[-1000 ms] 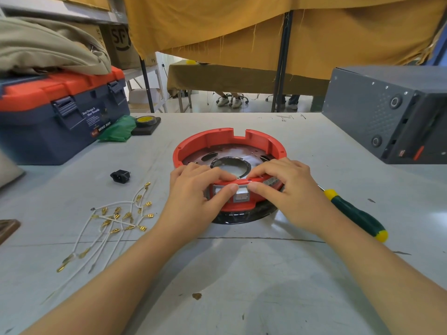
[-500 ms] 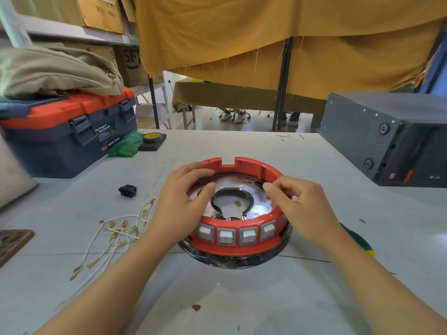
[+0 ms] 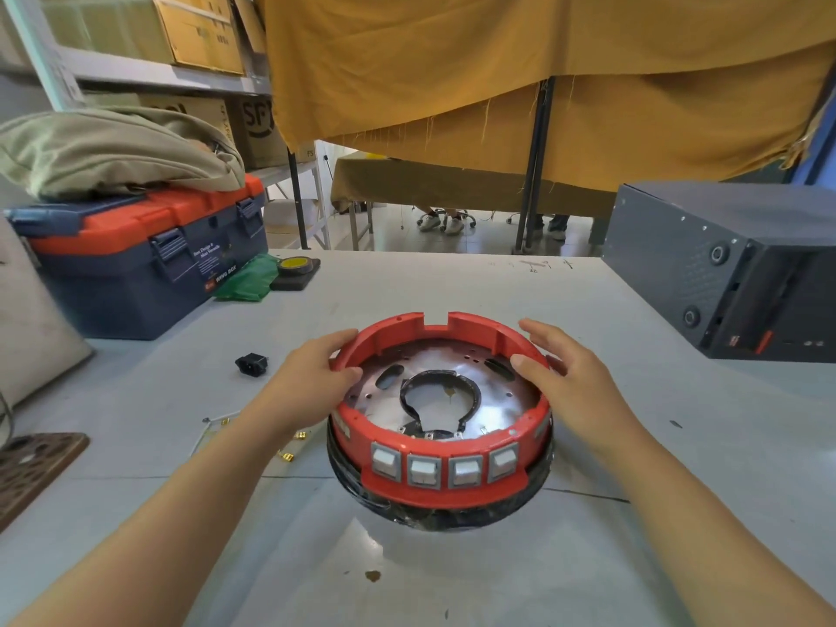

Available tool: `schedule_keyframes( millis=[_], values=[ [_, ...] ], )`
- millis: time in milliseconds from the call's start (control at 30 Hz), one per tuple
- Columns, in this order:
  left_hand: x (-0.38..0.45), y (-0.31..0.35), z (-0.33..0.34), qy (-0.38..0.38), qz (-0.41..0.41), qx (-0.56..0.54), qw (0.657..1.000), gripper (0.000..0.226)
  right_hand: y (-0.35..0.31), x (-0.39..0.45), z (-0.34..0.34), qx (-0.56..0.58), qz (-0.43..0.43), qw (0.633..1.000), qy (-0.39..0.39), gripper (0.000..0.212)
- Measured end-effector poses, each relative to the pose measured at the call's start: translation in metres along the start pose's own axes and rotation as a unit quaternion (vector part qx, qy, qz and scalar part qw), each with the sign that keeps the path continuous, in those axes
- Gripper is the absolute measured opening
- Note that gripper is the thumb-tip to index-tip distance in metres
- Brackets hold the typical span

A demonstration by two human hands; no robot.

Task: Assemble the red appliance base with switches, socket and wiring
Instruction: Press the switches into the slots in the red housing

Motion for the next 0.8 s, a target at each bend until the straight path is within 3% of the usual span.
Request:
schedule_keyframes(
  millis=[200,333,400,500,667,800],
  values=[
    [-0.010,-0.001,-0.019,-0.071,0.009,0.021,0.997,0.039,0.001,-0.004,0.008,0.075,0.062,0.993,-0.072,0.038],
    [0.000,-0.012,-0.035,-0.009,0.021,-0.001,1.000,0.015,0.002,-0.005,0.010,0.089,0.084,0.990,-0.069,0.029],
    [0.014,-0.026,-0.046,0.055,0.039,0.039,0.997,0.016,0.002,-0.006,0.012,0.096,0.091,0.989,-0.062,0.025],
    [0.037,-0.052,-0.058,0.092,0.059,0.140,0.984,0.028,0.002,-0.006,0.013,0.103,0.099,0.988,-0.053,0.021],
    [0.067,-0.094,-0.058,0.040,0.022,0.244,0.969,0.044,0.001,-0.008,0.017,0.082,0.080,0.992,-0.047,0.021],
    [0.073,-0.106,-0.052,0.029,0.028,0.265,0.963,0.036,-0.001,-0.008,0.017,0.070,0.067,0.994,-0.045,0.023]
  ],
)
Point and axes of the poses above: each hand's wrist, its own x-axis towards the middle knuckle, its own z-axis out of the palm, y = z × x, the point moved 6 cm from there along x, towards the middle knuckle, and after that the axes turned 14 degrees about y, right-handed, at the moved point
